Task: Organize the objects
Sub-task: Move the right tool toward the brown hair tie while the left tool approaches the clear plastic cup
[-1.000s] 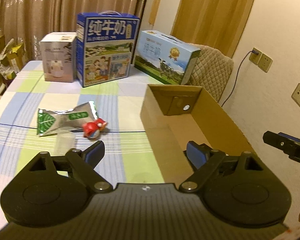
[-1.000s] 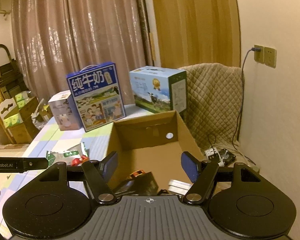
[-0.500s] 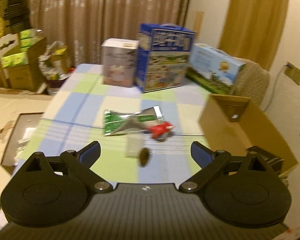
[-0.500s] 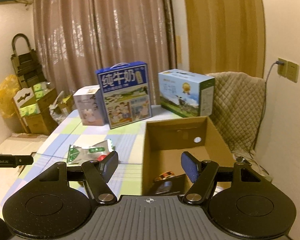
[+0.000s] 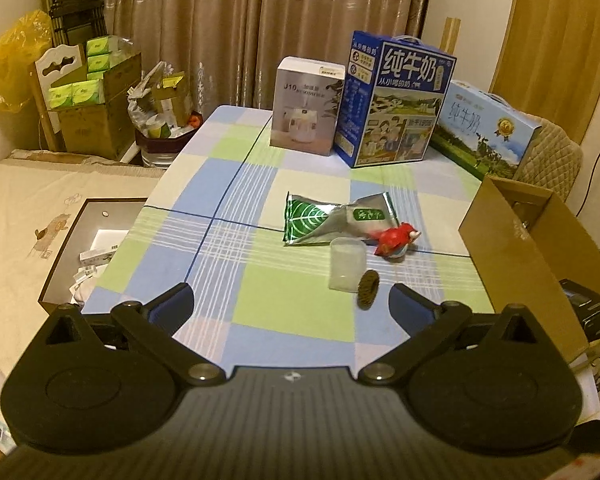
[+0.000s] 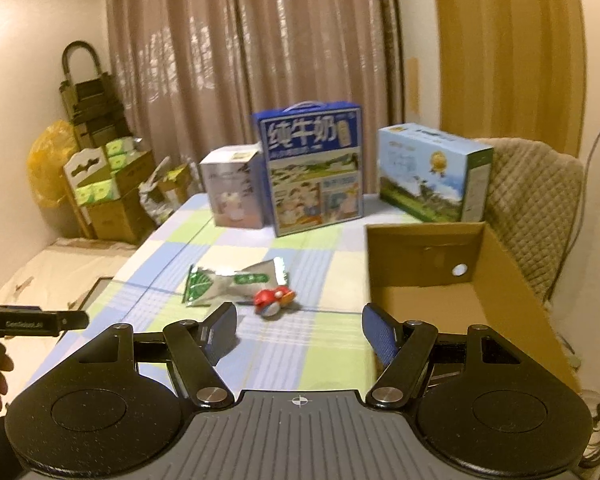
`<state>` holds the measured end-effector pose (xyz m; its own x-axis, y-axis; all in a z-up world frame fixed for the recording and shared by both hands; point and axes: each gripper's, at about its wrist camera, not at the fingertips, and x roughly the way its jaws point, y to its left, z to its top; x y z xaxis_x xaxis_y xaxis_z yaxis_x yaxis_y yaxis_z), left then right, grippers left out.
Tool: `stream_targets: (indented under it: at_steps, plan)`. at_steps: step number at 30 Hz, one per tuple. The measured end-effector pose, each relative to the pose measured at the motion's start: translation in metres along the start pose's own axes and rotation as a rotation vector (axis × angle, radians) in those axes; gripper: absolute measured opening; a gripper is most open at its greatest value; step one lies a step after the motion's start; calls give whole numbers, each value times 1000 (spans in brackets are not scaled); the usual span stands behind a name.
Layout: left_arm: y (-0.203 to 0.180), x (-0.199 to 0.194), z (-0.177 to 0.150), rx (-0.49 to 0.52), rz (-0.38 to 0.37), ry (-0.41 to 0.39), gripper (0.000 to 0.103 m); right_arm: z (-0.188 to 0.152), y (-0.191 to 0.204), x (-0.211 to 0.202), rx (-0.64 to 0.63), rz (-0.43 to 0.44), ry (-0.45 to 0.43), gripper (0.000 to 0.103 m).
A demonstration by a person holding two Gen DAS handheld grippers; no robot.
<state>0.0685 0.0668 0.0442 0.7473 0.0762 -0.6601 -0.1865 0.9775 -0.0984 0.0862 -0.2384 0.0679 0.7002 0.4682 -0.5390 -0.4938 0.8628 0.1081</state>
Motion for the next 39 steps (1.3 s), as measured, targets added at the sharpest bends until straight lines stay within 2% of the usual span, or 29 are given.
stream_targets:
  at_steps: [10,14,18,22,33,36,39]
  plan:
    - [8,30,-2,23,-6,24,102,-12,23,50,-43,62,70,67]
    - [14,50,1,14,-45,36,102,-16,28,82,-45,80,102,67]
    - [17,76,4,35,-50,62,102,-20,33,115,-61,105,129,67]
    - [22,105,8,47,-83,90,102,-27,41,152,-122,122,165,67]
    - [23,181,7,93,-111,135,102,-57,59,238,-289,257,262,67]
    - [22,195,11,107,-126,142,102,-62,62,257,-363,248,289,67]
    - [25,210,18,107,-135,144,102,-63,57,274,-350,287,309,67]
